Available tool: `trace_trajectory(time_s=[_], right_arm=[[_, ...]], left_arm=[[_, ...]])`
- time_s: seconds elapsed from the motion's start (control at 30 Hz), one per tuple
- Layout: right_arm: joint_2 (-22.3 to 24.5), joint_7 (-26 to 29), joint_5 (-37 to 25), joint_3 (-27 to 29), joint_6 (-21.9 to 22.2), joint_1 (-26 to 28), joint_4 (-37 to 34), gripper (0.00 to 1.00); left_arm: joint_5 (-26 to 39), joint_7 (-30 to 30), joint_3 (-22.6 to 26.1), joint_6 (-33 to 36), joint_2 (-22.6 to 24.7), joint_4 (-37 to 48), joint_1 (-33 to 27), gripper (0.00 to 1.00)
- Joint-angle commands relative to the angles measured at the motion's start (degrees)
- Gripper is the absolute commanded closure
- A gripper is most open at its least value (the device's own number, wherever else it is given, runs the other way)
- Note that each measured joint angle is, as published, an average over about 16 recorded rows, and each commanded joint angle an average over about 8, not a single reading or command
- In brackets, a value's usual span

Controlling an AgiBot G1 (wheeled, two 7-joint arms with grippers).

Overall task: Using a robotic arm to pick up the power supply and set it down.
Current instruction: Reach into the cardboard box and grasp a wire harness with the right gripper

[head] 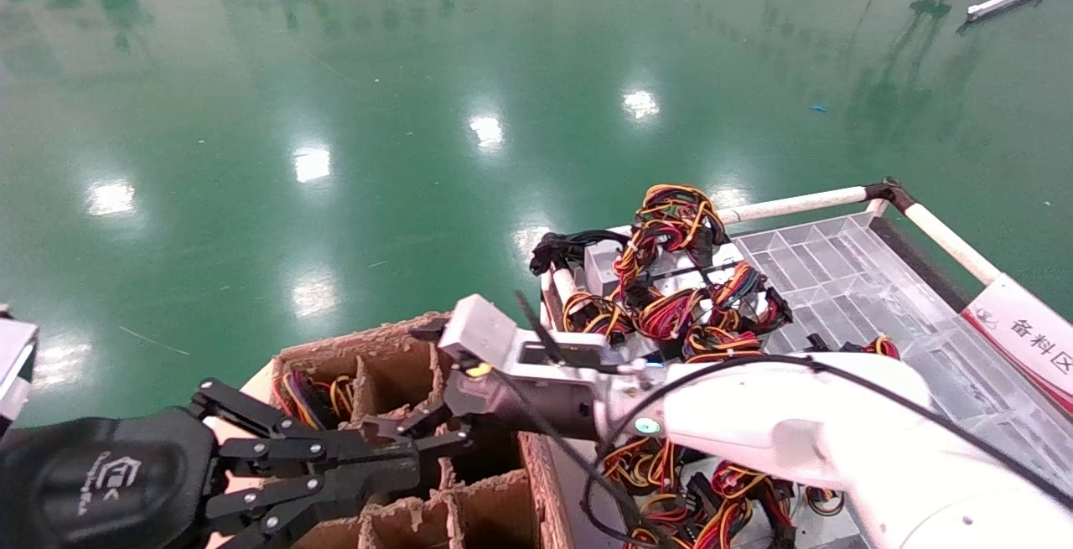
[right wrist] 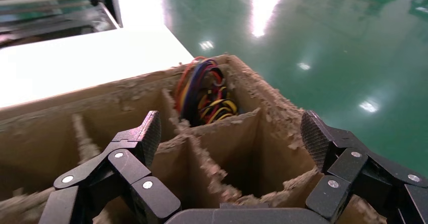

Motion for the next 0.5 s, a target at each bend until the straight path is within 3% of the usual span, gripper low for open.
trace_trajectory(time_s=[0.03, 0.33, 0.43, 0.5], right_arm=[[-0.2, 0.5, 1.1, -1.7, 2.7, -0.5, 1.6, 0.0], [-0.2, 6.0, 8.7, -14.0, 13.4, -1.4, 10.1, 0.01], [-0.2, 7.2, 11.5, -17.8, 16.1, -1.3, 12.1, 0.09], [-0.2, 7.9, 13.4, -20.1, 17.7, -1.2, 13.2, 0.22]], left_arm=[[0.0, 0.0, 0.0, 0.0, 0.0, 0.0, 0.0, 0.0], [0.0, 0.0, 0.0, 0.0, 0.0, 0.0, 0.0, 0.0], [0.0, 0.0, 0.0, 0.0, 0.0, 0.0, 0.0, 0.0], [0.0, 0.0, 0.0, 0.0, 0.0, 0.0, 0.0, 0.0]])
